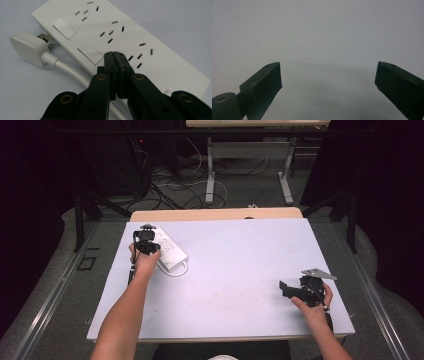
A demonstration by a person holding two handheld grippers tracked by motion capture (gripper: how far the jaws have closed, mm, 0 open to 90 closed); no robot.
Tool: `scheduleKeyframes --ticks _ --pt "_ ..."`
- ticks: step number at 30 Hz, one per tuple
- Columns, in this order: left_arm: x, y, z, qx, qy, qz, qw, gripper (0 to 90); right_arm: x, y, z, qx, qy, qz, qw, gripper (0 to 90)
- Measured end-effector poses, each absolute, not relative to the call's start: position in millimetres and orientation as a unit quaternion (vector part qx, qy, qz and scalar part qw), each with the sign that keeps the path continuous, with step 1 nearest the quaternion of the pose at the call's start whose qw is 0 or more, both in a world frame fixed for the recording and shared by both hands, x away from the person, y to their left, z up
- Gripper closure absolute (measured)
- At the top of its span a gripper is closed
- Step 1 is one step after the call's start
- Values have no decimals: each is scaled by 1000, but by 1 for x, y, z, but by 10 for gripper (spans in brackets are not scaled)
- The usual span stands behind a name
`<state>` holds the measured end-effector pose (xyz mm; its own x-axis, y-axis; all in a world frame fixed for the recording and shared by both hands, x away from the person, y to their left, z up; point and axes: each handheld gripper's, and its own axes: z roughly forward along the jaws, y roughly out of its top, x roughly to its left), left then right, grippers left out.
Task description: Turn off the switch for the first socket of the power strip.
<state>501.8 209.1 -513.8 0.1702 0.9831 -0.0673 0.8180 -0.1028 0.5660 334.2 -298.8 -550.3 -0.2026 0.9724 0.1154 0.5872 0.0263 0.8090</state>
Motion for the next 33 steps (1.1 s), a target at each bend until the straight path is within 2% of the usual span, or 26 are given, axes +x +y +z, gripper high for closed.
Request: scheduleKeyframes --ticks 13,33 --pt "497 213 -506 716 622 169 268 891 334 -298 -550 581 672 388 247 63" --pt "490 198 -503 734 596 166 279 867 334 -300 -550 578 674 387 250 65"
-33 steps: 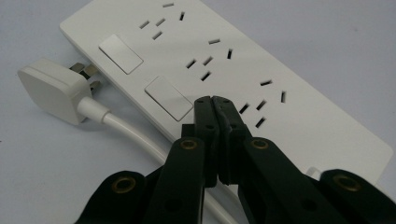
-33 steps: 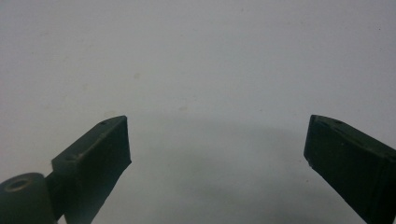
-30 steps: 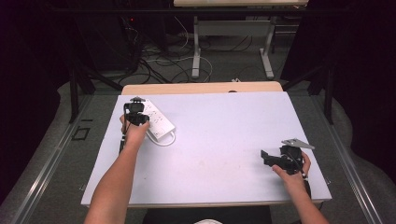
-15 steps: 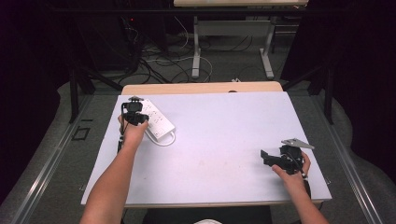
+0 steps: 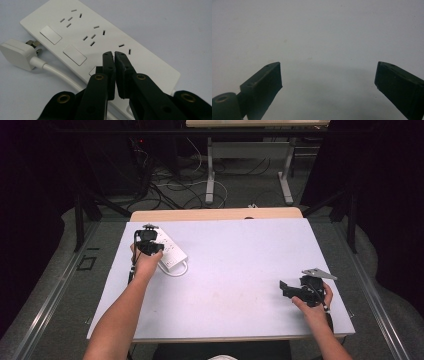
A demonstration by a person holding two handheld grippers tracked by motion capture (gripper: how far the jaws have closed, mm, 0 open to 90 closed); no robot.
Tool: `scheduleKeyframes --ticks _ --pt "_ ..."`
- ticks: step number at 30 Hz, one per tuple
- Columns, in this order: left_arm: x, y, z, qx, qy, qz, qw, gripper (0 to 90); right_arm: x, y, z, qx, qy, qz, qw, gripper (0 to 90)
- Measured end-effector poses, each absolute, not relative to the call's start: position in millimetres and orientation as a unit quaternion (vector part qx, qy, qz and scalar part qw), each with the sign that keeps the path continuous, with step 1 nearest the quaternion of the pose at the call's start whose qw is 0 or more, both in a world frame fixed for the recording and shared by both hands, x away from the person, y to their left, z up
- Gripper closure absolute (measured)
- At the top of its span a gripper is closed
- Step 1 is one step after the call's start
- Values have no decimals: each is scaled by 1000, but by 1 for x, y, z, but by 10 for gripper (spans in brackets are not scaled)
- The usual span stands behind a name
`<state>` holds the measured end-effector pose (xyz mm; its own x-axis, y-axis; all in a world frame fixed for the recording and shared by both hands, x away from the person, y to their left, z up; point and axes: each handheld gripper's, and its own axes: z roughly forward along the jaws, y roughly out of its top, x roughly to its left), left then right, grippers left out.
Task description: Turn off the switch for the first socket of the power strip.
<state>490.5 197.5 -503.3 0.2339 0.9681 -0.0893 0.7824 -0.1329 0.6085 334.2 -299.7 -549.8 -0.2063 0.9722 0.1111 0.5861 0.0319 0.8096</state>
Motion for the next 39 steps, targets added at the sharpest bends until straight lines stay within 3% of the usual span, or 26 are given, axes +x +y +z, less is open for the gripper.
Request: scheduleKeyframes --ticks 10,39 --pt "483 189 -498 745 579 153 294 814 334 -299 -550 577 675 387 249 69" --pt "458 183 -490 752 557 130 328 552 334 -299 -550 578 675 388 245 73"
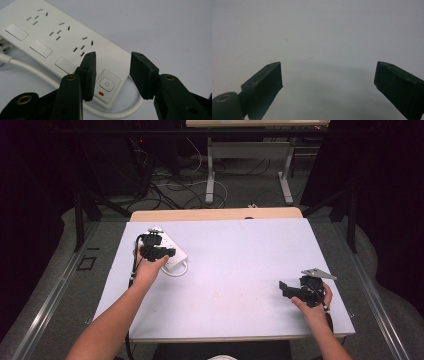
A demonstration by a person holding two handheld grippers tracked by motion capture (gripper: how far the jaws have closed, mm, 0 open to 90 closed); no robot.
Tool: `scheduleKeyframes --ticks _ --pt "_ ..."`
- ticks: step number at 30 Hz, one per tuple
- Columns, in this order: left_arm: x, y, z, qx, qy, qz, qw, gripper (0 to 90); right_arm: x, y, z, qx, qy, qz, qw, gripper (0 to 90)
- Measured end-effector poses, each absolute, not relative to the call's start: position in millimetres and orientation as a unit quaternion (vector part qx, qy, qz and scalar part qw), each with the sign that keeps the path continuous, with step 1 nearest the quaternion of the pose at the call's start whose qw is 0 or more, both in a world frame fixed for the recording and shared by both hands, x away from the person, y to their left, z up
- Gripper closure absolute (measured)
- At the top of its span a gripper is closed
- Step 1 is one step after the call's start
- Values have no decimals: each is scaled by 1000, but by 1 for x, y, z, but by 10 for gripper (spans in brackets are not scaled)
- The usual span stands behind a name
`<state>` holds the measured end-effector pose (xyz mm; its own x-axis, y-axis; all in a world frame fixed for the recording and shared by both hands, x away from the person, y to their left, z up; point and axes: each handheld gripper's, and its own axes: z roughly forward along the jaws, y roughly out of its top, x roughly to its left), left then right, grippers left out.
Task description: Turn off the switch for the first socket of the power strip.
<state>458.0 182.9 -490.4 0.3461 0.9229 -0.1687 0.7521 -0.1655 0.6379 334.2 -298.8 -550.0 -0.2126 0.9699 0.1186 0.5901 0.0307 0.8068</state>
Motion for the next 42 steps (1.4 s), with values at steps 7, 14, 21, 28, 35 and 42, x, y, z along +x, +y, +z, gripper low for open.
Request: scheduleKeyframes --ticks 7,14,21,28,35,42 --pt "452 182 -486 755 551 128 331 495 334 -299 -550 579 674 388 245 73" --pt "443 182 -486 759 541 132 337 463 334 -299 -550 579 674 388 244 73" --pt "432 186 -482 760 530 133 352 432 334 -299 -550 580 674 388 244 76" --pt "422 191 -483 751 528 133 372 403 334 -298 -551 577 677 387 244 76" --pt "413 198 -486 746 528 130 384 382 334 -299 -551 578 676 387 242 76" --pt "403 203 -491 745 524 126 394 355 334 -299 -551 580 675 387 240 79"
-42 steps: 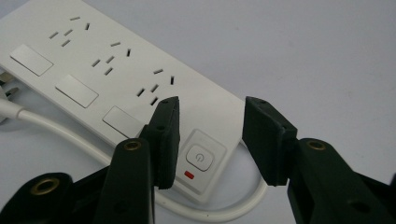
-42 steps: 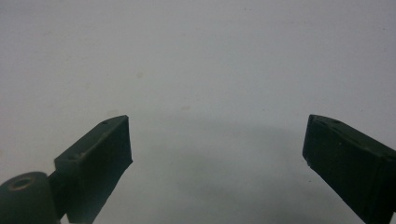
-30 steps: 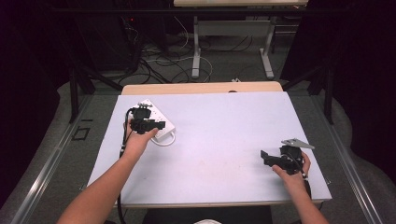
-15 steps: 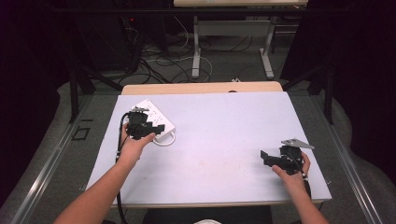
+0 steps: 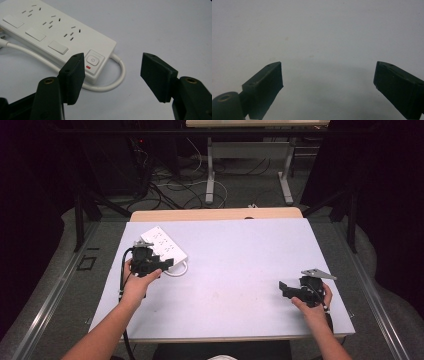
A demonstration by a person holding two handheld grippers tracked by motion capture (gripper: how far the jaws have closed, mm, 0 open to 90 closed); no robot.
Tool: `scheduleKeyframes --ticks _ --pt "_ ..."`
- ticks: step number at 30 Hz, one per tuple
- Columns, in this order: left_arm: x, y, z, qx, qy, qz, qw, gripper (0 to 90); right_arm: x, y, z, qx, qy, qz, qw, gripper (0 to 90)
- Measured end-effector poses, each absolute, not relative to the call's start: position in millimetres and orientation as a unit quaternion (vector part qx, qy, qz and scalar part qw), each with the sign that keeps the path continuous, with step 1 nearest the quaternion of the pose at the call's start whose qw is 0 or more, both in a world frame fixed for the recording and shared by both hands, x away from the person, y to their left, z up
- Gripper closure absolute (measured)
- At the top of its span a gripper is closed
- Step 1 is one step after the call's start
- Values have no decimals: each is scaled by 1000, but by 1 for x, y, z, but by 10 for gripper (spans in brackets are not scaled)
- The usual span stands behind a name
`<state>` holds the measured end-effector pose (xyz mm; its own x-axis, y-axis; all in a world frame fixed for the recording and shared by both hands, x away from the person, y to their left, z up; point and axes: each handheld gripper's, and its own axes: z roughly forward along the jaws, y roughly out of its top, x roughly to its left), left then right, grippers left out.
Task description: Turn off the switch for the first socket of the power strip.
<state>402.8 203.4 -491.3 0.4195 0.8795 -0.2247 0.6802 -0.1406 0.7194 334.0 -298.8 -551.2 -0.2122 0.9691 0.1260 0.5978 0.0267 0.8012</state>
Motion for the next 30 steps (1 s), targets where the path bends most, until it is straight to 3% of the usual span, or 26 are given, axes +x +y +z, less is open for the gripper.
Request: scheduleKeyframes --ticks 14,30 --pt "379 213 -507 746 511 126 408 329 334 -299 -552 580 676 386 238 87" --pt "353 215 -517 733 515 138 422 231 334 -299 -552 578 678 387 236 111"
